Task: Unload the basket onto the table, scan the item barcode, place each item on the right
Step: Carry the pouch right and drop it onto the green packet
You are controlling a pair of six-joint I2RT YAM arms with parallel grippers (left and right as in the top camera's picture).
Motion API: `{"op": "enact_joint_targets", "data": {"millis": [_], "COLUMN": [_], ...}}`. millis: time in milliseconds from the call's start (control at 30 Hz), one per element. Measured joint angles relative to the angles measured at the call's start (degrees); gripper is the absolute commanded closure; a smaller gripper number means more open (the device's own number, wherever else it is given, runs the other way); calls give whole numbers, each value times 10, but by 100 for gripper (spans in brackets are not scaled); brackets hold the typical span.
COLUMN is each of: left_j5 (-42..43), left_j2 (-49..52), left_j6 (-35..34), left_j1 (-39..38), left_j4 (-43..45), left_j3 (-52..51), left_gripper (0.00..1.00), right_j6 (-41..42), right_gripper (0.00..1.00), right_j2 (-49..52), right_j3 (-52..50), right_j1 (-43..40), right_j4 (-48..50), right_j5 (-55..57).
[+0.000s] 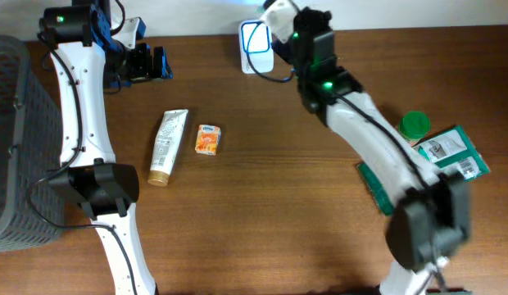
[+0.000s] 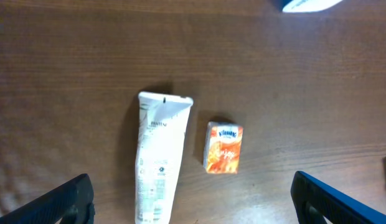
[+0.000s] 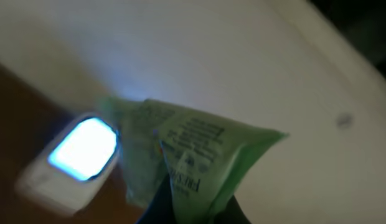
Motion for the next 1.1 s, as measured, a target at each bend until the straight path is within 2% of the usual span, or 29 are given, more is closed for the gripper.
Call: {"op": "enact_joint_targets", "data": {"millis": [67,133,233,300,400,500,600,700,833,933,967,1000,1033,1067,1100], "left_j5": [0,0,0,0,0,0,0,0,0,0,0,0,0,0,0], "left_j2": [0,0,0,0,0,0,0,0,0,0,0,0,0,0,0], "left_j6": [0,0,0,0,0,0,0,0,0,0,0,0,0,0,0], "left_j1": [0,0,0,0,0,0,0,0,0,0,0,0,0,0,0], "left_j4": [-2,-1,0,0,0,0,0,0,0,0,0,0,0,0,0], "left_j3": [0,0,0,0,0,0,0,0,0,0,0,0,0,0,0], "left_gripper": [1,1,1,1,1,1,1,1,1,1,1,1,1,1,1], "right_j6": [119,206,298,342,414,448,453,453,453,453,453,453,453,452,453], "right_gripper": [96,96,96,96,96,96,96,96,96,96,91,79,76,68,51], "right_j2": [-89,-163,-263,-311,-381,-384,-360,-313,-246,-201,-183,-171,-164,-156,-145], "right_j3": [4,5,4,5,5,-1,-37,-123,-226,-251,-255,-255,-255,-255,-255], "right_j1": [1,1,-10,-37,-141,-282,-368,-442,-467,-467,-467,-467,-467,-467,-467], "right_j4": [-167,-284,-422,-480,-606,-713,-728,-702,-615,-566,-559,-552,-547,-545,-544], "right_j5": [-34,-63,-88,-100,-104,-157,-202,-234,-247,-245,-237,-231,-227,-223,-220]}}
